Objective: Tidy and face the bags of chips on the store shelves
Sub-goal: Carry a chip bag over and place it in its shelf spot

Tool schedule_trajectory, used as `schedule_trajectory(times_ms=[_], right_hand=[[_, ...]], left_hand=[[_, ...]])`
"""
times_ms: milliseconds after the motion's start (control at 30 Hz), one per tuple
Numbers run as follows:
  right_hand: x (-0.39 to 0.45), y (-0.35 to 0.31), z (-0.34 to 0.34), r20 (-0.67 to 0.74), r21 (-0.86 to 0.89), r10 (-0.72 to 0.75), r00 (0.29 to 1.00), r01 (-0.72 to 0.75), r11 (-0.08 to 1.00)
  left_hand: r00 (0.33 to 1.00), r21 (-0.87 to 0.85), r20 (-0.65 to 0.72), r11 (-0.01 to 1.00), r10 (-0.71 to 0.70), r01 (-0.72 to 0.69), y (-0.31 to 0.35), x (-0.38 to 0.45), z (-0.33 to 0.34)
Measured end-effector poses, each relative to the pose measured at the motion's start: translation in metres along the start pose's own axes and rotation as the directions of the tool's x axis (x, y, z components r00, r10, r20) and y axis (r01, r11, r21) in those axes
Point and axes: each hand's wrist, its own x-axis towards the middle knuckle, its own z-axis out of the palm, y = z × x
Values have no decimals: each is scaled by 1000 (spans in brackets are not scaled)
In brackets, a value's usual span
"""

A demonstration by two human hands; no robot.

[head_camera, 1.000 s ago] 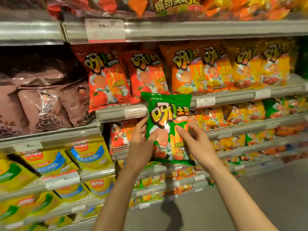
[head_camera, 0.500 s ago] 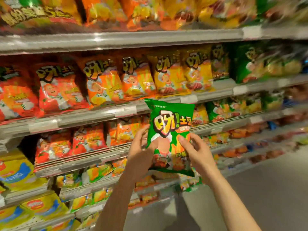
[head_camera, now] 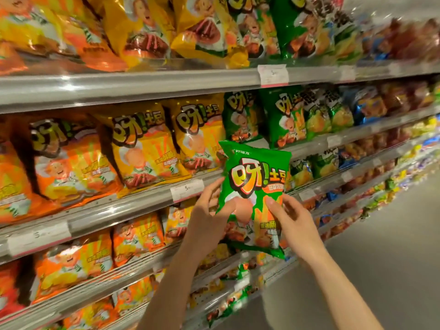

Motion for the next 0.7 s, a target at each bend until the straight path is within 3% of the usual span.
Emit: schedule_trajectory(times_ms=[100, 300, 367, 500, 700], right_hand=[[51, -4, -25, 5, 12, -33, 999, 32, 999], [137, -2, -48, 3, 15, -96, 995, 96, 995], [163, -4, -53, 17, 78, -95, 995, 93, 993], [208, -10, -66, 128, 43, -64, 990, 59, 997], [263, -12, -90, 292, 57, -191, 937, 182, 982]], left_hand=[[1000, -21, 3, 1000, -2, 2, 0, 47, 27], [990, 150, -61, 982, 127, -117, 6, 116, 58], [990, 113, -91, 989, 108, -98, 10, 133, 66], [977, 86, -193, 993, 91, -75, 19, 159, 84], [916, 183, -367, 978, 162, -99, 22, 181, 120]])
